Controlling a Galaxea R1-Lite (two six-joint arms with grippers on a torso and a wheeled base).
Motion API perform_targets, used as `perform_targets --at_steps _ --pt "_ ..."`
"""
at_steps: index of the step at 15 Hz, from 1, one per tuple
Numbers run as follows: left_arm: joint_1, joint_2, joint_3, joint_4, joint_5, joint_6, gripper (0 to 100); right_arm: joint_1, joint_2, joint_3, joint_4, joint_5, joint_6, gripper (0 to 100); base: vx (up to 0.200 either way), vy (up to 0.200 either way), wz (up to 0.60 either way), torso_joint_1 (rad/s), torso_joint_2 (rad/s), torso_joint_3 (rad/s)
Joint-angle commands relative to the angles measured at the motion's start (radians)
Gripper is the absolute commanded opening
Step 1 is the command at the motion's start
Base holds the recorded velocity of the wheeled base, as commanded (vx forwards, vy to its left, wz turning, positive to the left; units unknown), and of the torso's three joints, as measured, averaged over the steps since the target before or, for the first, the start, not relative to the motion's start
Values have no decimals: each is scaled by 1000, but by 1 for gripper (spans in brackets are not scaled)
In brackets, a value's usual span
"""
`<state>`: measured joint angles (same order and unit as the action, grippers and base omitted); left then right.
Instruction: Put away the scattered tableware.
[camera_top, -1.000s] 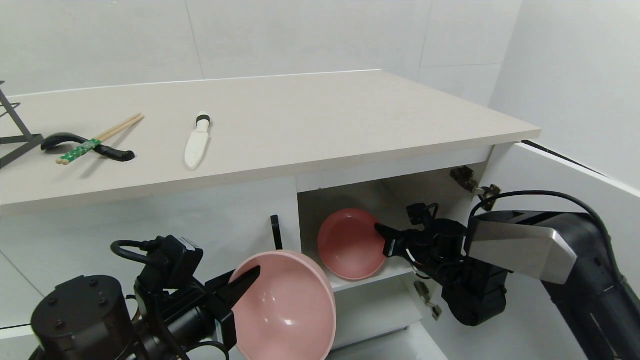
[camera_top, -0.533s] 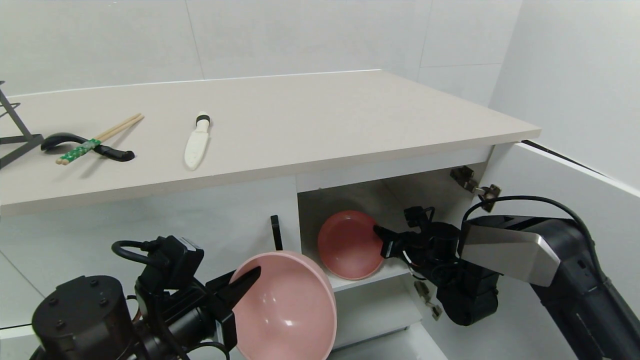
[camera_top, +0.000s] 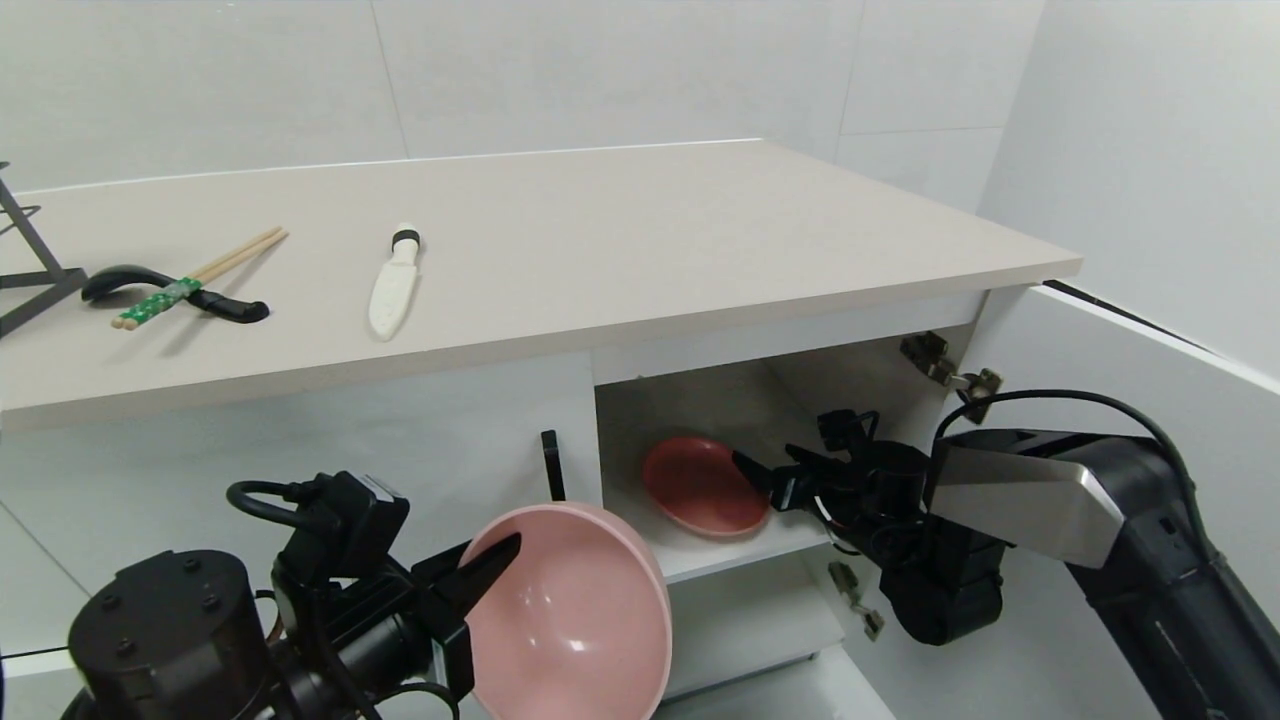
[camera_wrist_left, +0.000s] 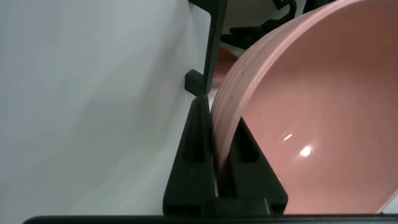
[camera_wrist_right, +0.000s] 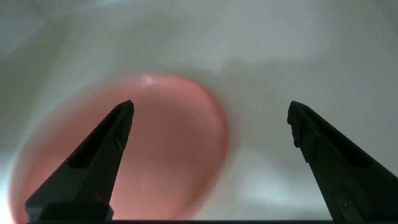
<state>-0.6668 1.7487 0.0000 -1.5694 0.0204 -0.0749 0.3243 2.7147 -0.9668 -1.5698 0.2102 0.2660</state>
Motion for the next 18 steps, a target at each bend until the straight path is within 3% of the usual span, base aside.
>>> perform_targets --at_steps 1,3,6,7,8,9,10,13,15,18 --pt "9 -9 0 -1 0 0 0 4 -113 74 -1 0 -44 100 0 0 0 0 0 0" --pt "13 -38 0 -1 0 0 0 52 -285 263 -1 -8 -73 100 0 0 0 0 0 0" --pt "7 -67 -2 -1 -2 1 0 130 -480 490 -1 -118 -76 100 0 0 0 0 0 0" --pt "-4 -55 -3 -1 -4 24 0 159 -546 563 -1 -143 -85 100 0 0 0 0 0 0" --pt "-17 -32 -9 -1 -2 69 0 187 -590 620 -1 -146 -88 100 0 0 0 0 0 0" --pt "-31 -14 -20 -1 0 142 0 220 -659 689 -1 -147 -90 100 0 0 0 0 0 0" --pt "-45 -5 -31 -1 0 172 0 237 -699 724 -1 -147 -90 100 0 0 0 0 0 0" --pt "-83 21 -63 -1 0 187 0 240 -776 774 -1 -157 -146 100 0 0 0 0 0 0" --pt "-132 58 -81 -1 3 188 0 239 -832 823 -1 -167 -332 100 0 0 0 0 0 0" --pt "-177 117 -147 -1 4 188 0 271 -954 896 -1 -167 -343 100 0 0 0 0 0 0"
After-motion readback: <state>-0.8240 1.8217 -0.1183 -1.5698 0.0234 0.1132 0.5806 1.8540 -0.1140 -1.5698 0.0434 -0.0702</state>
